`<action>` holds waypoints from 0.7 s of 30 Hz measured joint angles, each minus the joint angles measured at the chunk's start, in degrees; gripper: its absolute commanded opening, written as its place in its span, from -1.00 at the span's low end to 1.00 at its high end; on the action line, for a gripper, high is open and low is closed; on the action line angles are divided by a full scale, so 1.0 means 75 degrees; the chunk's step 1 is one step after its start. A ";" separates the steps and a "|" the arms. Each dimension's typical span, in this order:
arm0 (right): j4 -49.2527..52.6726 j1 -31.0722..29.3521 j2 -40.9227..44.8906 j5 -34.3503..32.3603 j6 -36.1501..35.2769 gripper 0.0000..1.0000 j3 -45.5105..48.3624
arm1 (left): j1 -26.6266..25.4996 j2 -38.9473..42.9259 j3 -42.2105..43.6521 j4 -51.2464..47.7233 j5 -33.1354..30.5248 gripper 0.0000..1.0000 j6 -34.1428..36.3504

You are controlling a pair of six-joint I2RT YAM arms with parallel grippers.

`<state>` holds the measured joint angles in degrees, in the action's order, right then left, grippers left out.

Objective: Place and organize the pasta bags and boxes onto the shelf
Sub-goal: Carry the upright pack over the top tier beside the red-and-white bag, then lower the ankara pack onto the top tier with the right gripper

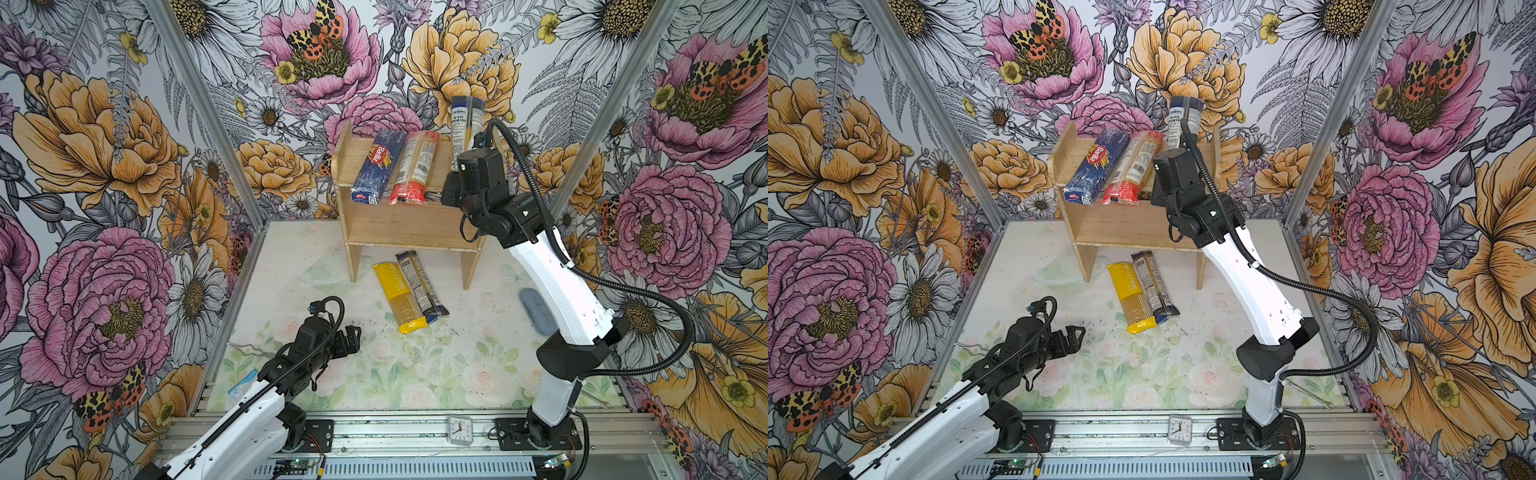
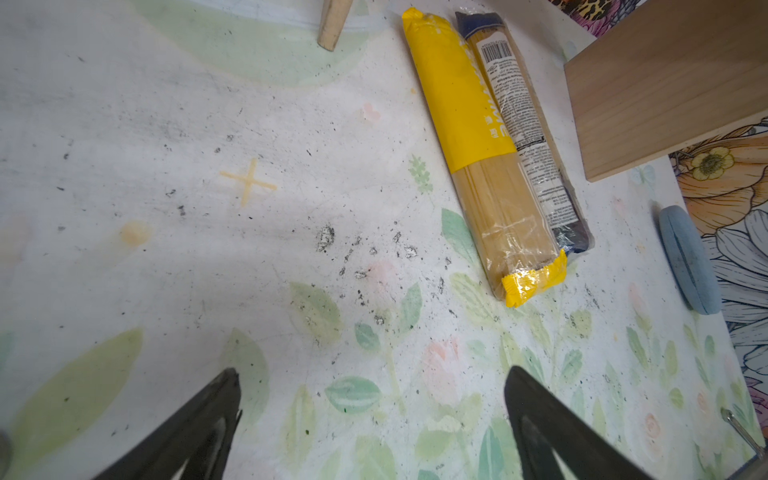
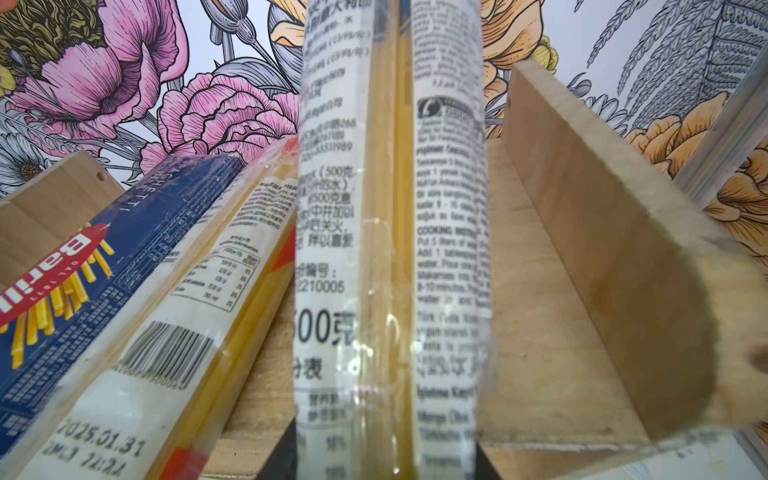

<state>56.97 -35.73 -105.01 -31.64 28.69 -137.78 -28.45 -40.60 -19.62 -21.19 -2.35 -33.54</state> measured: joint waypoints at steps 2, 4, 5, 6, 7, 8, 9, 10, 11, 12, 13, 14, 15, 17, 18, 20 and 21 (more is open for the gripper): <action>-0.0003 0.0000 0.0000 -0.0015 0.0000 -0.80 0.0003 | -0.0029 0.0000 0.0000 0.0000 -0.0026 0.98 0.0000; -0.0003 0.0000 0.0000 -0.0020 0.0000 -0.61 0.0003 | -0.0038 0.0000 0.0000 -0.0003 -0.0041 0.97 0.0000; -0.0006 0.0000 0.0000 -0.0023 0.0000 -0.53 0.0003 | -0.0041 0.0000 0.0000 0.0000 -0.0061 0.98 -0.0003; -0.0006 0.0000 0.0000 -0.0026 -0.0003 -0.48 0.0003 | -0.0044 0.0000 0.0000 0.0000 -0.0082 0.98 0.0000; -0.0006 0.0000 0.0000 -0.0029 -0.0012 -0.45 0.0003 | -0.0044 0.0000 0.0000 -0.0003 -0.0087 0.98 0.0000; -0.0006 0.0000 0.0000 -0.0032 -0.0023 -0.43 0.0003 | -0.0044 0.0000 -0.0003 -0.0003 -0.0105 0.98 -0.0003; -0.0006 0.0000 0.0000 -0.0032 -0.0032 -0.42 0.0003 | -0.0052 0.0000 -0.0003 -0.0003 -0.0119 0.98 -0.0003; -0.0006 0.0000 0.0000 -0.0032 -0.0032 -0.40 0.0003 | -0.0070 0.0000 -0.0003 0.0000 -0.0140 0.98 0.0000; -0.0006 0.0000 0.0000 -0.0032 -0.0032 -0.37 0.0003 | -0.0087 0.0000 -0.0003 0.0000 -0.0140 0.98 -0.0003; -0.0006 0.0000 0.0000 -0.0032 -0.0035 -0.34 0.0006 | -0.0099 0.0000 -0.0006 -0.0003 -0.0143 0.98 -0.0003; -0.0006 0.0000 0.0000 -0.0032 -0.0032 -0.32 0.0006 | -0.0111 0.0000 -0.0012 -0.0006 -0.0143 0.98 -0.0003; -0.0006 0.0000 0.0000 -0.0032 -0.0032 -0.28 0.0006 | -0.0114 0.0000 -0.0017 -0.0003 -0.0146 0.98 -0.0003; -0.0006 0.0000 0.0000 -0.0032 -0.0032 -0.20 0.0006 | -0.0114 0.0000 -0.0023 -0.0003 -0.0146 0.98 -0.0003; -0.0009 0.0000 0.0000 -0.0032 -0.0032 -0.14 0.0006 | -0.0114 0.0000 -0.0029 -0.0006 -0.0154 0.98 -0.0003; -0.0009 0.0000 0.0000 -0.0032 -0.0032 -0.13 0.0006 | -0.0114 0.0000 -0.0029 -0.0003 -0.0163 0.97 -0.0003; -0.0012 0.0003 0.0000 -0.0032 -0.0032 -0.10 0.0006 | -0.0128 0.0000 -0.0029 -0.0003 -0.0169 0.97 -0.0003; -0.0009 0.0003 0.0000 -0.0032 -0.0032 -0.06 0.0006 | -0.0128 0.0000 -0.0029 -0.0003 -0.0169 0.98 -0.0003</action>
<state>56.90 -35.70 -105.01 -31.88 28.45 -137.73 -29.41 -40.60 -19.84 -21.21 -3.62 -33.56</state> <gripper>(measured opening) 0.444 0.987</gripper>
